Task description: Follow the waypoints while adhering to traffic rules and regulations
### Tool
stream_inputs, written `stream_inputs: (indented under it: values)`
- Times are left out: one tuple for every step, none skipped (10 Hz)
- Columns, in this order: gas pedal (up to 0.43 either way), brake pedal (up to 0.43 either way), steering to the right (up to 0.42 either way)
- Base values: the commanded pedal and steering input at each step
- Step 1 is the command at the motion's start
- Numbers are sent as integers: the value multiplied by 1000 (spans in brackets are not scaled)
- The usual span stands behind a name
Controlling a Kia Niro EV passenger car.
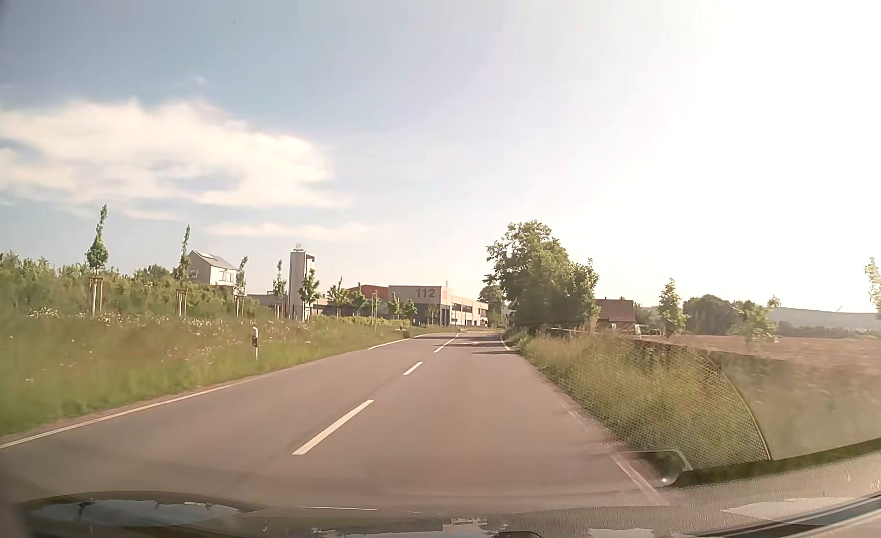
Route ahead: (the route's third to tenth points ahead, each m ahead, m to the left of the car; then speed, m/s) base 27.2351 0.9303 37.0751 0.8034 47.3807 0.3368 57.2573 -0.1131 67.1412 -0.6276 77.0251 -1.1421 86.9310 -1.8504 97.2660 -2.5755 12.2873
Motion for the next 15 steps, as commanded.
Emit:
stream_inputs:
  values:
    - [260, 0, 0]
    - [260, 0, 1]
    - [260, 0, 1]
    - [260, 0, 1]
    - [260, 0, 2]
    - [260, 0, 4]
    - [260, 0, 4]
    - [260, 0, 4]
    - [260, 0, 4]
    - [260, 0, 3]
    - [260, 0, 3]
    - [260, 0, 3]
    - [260, 0, 3]
    - [260, 0, 3]
    - [260, 0, 5]
